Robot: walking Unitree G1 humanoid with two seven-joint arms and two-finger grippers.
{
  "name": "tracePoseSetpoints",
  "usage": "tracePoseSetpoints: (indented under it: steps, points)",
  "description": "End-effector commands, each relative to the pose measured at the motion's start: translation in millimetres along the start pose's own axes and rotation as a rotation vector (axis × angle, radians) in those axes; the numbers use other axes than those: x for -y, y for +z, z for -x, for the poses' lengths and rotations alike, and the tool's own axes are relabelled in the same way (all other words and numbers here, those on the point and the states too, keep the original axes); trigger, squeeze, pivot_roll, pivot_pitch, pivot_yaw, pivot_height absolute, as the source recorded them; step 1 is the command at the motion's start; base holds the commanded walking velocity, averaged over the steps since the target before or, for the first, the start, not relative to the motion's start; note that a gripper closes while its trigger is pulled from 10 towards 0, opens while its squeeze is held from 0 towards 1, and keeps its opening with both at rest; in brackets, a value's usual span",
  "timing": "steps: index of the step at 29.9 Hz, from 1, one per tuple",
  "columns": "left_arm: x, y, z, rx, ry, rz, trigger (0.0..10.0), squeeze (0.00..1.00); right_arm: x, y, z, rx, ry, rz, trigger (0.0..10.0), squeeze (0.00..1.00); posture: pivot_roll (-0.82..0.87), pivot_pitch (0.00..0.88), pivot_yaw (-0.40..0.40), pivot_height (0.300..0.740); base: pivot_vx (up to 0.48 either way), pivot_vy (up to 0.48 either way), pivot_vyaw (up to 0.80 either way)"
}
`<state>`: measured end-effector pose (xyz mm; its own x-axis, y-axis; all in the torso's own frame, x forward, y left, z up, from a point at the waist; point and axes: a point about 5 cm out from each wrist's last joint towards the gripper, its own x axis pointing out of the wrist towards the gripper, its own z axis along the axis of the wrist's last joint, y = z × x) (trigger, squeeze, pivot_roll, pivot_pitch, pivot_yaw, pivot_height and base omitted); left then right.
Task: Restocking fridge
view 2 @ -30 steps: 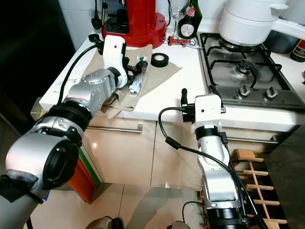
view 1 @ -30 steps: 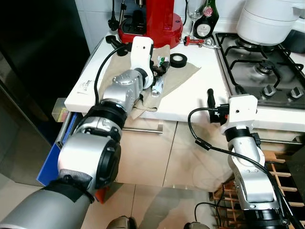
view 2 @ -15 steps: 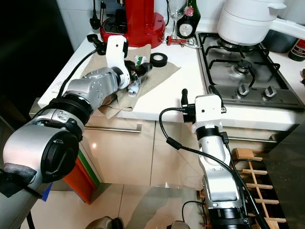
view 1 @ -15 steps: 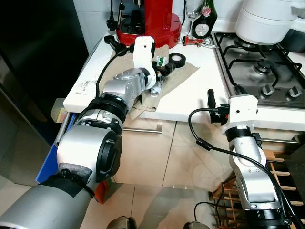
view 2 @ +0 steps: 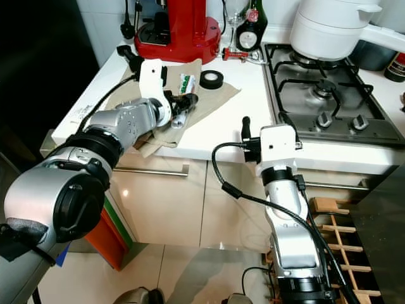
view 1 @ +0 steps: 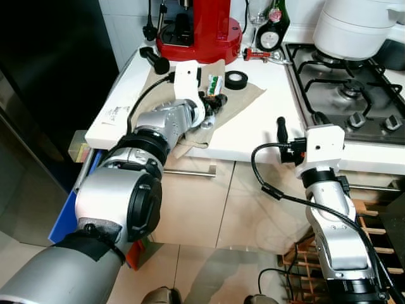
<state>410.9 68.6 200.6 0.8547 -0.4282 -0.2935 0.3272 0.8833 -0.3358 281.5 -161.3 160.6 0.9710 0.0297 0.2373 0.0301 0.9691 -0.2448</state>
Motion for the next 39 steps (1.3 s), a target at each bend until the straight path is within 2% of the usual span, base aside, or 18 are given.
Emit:
tracePoseSetpoints:
  steps: [1,5,6,7,8,9,10,18,21,22,23,24,25,26,28,29,35,39]
  points:
    - [-1.1,2,0.4,0.001,0.007,0.001,0.0,0.05,2.9,1,2.0,-0.003,-0.005,0.01,10.0,0.0,-0.19,0.0,0.024,0.74,0.0,0.0,0.0]
    - [-0.3,10,1.4,0.054,-0.014,-0.024,0.0,0.05,3.1,1,2.3,-0.006,-0.004,0.01,10.0,0.0,-0.19,0.0,0.023,0.74,0.0,0.0,0.0]
    - [-0.8,15,2.3,0.088,-0.01,-0.062,0.0,0.15,2.9,1,2.4,-0.007,-0.003,0.01,10.0,0.0,-0.19,0.0,0.024,0.74,0.0,0.0,0.0]
    - [1.2,19,2.8,0.115,-0.03,-0.065,0.0,0.15,2.9,1,2.4,-0.008,-0.003,0.01,10.0,0.0,-0.19,0.0,0.023,0.74,0.0,0.0,0.0]
    - [2.9,24,3.3,0.142,-0.043,-0.059,0.0,0.25,2.8,0,2.4,-0.009,-0.003,0.009,10.0,0.0,-0.19,0.0,0.023,0.74,0.0,0.0,0.0]
    - [2.9,24,3.3,0.142,-0.043,-0.059,0.0,0.25,2.8,0,2.4,-0.009,-0.003,0.009,10.0,0.0,-0.19,0.0,0.023,0.74,0.0,0.0,0.0]
    - [3.6,28,4.1,0.173,-0.044,-0.073,0.0,0.29,2.4,0,2.4,-0.011,-0.002,0.007,10.0,0.0,-0.18,0.0,0.022,0.74,0.0,0.0,0.0]
    - [-1.1,36,7.8,0.236,-0.059,-0.046,0.0,0.32,0.9,0,1.5,-0.011,0.002,0.003,10.0,0.0,-0.18,0.0,0.022,0.74,0.0,0.0,0.0]
    - [-3.4,41,9.9,0.263,-0.056,-0.073,0.0,0.32,0.6,0,1.4,-0.012,0.002,0.002,10.0,0.0,-0.18,0.0,0.023,0.74,0.0,0.0,0.0]
    - [-3.8,43,10.9,0.277,-0.057,-0.11,0.0,0.31,0.3,0,1.4,-0.013,0.003,0.001,10.0,0.0,-0.18,0.0,0.022,0.74,0.0,0.0,0.0]
    - [-3.6,44,11.5,0.283,-0.058,-0.139,0.0,0.19,-0.1,0,1.4,-0.013,0.004,0.001,10.0,0.0,-0.17,0.0,0.022,0.74,0.0,0.0,0.0]
    - [-3.0,45,11.5,0.282,-0.055,-0.181,0.0,0.0,-0.5,-1,1.2,-0.013,0.005,0.0,10.0,0.0,-0.17,0.0,0.022,0.74,0.0,0.0,0.0]
    - [-3.4,43,10.9,0.267,-0.043,-0.215,2.0,0.0,-0.9,-1,1.0,-0.012,0.007,0.0,10.0,0.0,-0.17,0.0,0.022,0.74,0.0,0.0,0.0]
    - [-4.9,41,10.6,0.26,-0.023,-0.262,10.0,0.0,-1.6,0,0.6,-0.011,0.01,-0.001,10.0,0.0,-0.17,0.0,0.022,0.74,0.0,0.0,0.0]
    - [-6.6,39,10.4,0.253,-0.008,-0.296,10.0,0.0,-2.2,0,0.1,-0.01,0.012,-0.001,10.0,0.0,-0.17,0.0,0.022,0.74,0.0,0.0,0.0]
    - [-9.6,36,10.5,0.245,0.002,-0.324,10.0,1.0,-3.0,0,-0.7,-0.007,0.014,-0.001,10.0,0.0,-0.17,0.0,0.026,0.74,0.0,0.0,0.0]
    - [-9.3,43,11.8,0.239,-0.015,-0.33,10.0,1.0,-2.6,2,1.1,0.001,0.007,-0.002,10.0,0.0,-0.19,0.0,0.04,0.74,0.0,0.0,0.0]
    - [-7.2,51,13.3,0.25,-0.024,-0.303,10.0,1.0,-2.5,2,4.9,-0.004,0.0,-0.002,10.0,0.0,-0.19,0.0,0.048,0.74,0.0,0.0,0.0]
